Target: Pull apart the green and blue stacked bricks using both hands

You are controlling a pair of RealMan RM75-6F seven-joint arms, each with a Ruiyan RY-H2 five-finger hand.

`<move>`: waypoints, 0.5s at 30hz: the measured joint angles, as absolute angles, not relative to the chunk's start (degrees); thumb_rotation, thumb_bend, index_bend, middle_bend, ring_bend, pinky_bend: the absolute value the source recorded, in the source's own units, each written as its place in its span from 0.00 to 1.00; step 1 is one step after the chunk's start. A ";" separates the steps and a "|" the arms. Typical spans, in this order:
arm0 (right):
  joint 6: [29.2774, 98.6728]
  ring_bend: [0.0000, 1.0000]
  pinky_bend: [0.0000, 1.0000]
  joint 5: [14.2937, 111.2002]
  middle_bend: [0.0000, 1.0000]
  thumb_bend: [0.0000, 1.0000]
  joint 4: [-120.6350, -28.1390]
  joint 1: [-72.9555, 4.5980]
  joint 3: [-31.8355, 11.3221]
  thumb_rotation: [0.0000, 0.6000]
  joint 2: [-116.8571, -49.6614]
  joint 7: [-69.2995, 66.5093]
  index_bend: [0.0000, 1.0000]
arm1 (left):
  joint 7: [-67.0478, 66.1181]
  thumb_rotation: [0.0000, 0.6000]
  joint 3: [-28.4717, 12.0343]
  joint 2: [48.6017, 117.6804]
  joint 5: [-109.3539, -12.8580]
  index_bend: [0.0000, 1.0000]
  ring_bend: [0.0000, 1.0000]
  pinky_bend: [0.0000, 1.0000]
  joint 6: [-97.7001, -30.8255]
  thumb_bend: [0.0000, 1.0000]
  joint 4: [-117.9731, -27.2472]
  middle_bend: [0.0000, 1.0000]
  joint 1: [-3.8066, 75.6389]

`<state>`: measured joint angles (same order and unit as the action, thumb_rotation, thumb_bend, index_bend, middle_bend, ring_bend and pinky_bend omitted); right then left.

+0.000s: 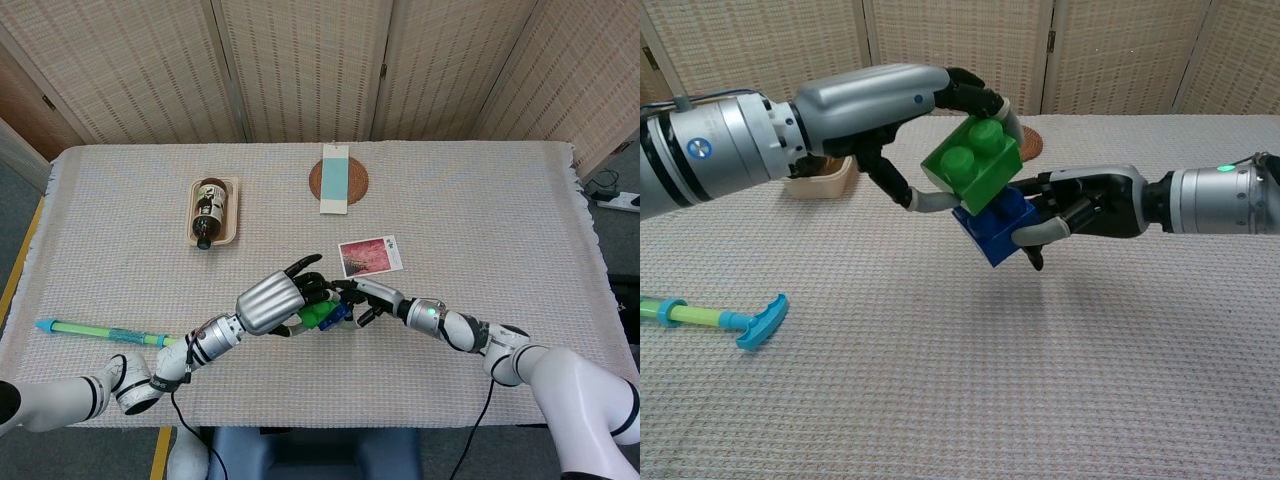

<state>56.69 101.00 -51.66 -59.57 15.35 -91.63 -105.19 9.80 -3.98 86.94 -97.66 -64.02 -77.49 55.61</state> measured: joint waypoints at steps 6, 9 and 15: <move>56.20 0.59 0.53 100.50 0.67 0.41 -53.95 -58.57 15.74 1.00 -88.67 -98.26 0.75 | 10.08 1.00 -3.00 86.41 -96.68 0.73 0.28 0.00 -64.59 0.39 -76.81 0.79 53.72; 55.86 0.60 0.53 99.43 0.67 0.41 -56.34 -57.43 15.69 1.00 -86.25 -91.79 0.75 | 10.86 1.00 -2.03 86.82 -96.06 0.73 0.28 0.00 -65.18 0.39 -76.20 0.79 52.08; 55.26 0.59 0.53 95.95 0.67 0.41 -63.68 -53.92 15.40 1.00 -79.76 -75.90 0.75 | 11.36 1.00 0.73 95.42 -94.17 0.72 0.27 0.00 -65.99 0.39 -68.11 0.79 47.79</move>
<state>55.26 95.95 -63.68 -53.92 15.40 -79.76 -75.90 11.36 0.73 95.42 -94.17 -65.99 -68.11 47.79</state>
